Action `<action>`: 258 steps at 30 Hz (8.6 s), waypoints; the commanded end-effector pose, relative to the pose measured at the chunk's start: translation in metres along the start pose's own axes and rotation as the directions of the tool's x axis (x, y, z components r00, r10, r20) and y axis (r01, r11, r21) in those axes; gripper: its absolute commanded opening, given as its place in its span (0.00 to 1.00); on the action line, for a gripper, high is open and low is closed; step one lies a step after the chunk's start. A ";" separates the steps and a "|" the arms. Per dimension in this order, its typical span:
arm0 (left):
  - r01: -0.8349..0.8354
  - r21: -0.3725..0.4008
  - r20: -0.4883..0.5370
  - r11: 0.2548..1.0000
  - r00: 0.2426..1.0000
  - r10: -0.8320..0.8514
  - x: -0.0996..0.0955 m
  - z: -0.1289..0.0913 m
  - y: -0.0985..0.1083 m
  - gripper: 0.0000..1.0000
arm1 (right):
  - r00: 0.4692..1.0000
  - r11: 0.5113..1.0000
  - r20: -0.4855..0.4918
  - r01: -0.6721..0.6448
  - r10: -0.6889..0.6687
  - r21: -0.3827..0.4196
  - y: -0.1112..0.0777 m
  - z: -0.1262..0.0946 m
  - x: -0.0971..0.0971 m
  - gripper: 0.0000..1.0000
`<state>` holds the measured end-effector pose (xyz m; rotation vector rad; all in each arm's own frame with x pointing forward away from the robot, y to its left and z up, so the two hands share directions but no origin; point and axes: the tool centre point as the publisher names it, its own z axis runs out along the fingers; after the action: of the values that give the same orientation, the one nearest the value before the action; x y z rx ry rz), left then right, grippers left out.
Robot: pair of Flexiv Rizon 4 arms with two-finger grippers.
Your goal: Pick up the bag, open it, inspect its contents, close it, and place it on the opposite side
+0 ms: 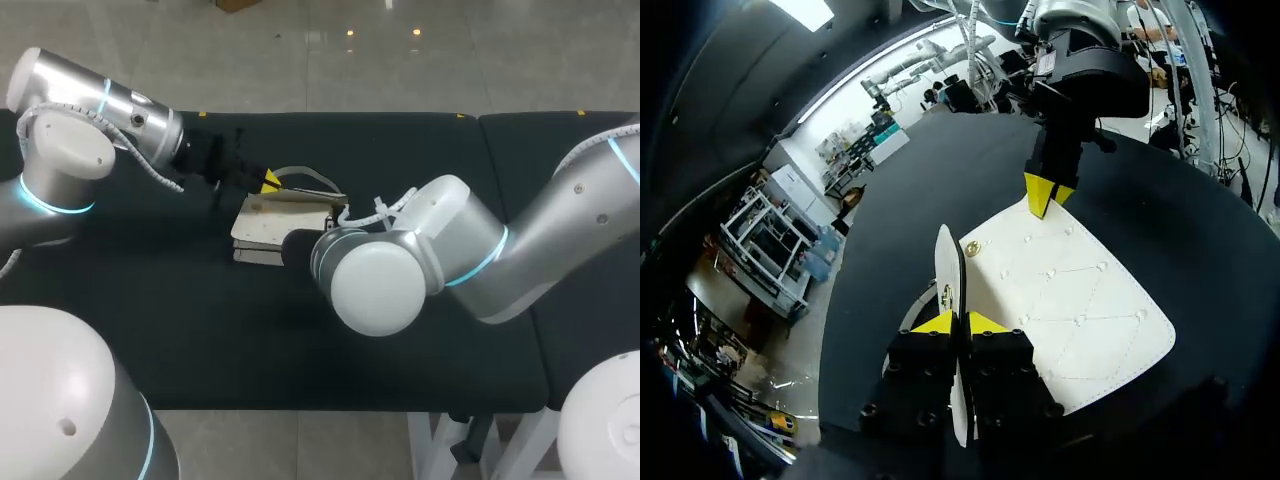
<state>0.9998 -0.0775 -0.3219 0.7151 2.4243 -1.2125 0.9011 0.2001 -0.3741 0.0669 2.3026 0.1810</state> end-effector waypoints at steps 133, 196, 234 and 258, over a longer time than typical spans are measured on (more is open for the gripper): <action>0.245 -0.148 -0.054 0.958 0.965 -0.255 -0.058 -0.012 -0.007 0.00 | 0.981 0.989 -0.127 -0.142 0.145 0.033 0.030 -0.100 -0.104 0.00; 0.331 -0.091 -0.043 0.939 0.941 -0.336 -0.070 -0.043 -0.065 0.00 | 0.985 0.997 -0.171 -0.011 0.024 0.077 0.024 0.000 -0.138 0.00; 0.405 -0.030 -0.007 0.914 0.914 -0.406 -0.060 -0.042 -0.069 0.00 | 0.961 0.996 -0.275 0.003 0.020 0.085 0.017 0.005 -0.095 0.00; 0.410 0.001 -0.009 0.912 0.912 -0.410 -0.052 -0.046 -0.068 0.00 | 0.926 0.993 -0.376 0.019 0.027 0.119 0.016 0.021 -0.067 1.00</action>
<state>1.0011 -0.0912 -0.2254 0.2078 2.6687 -1.3560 0.9605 0.2085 -0.3342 0.1050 2.6945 0.0653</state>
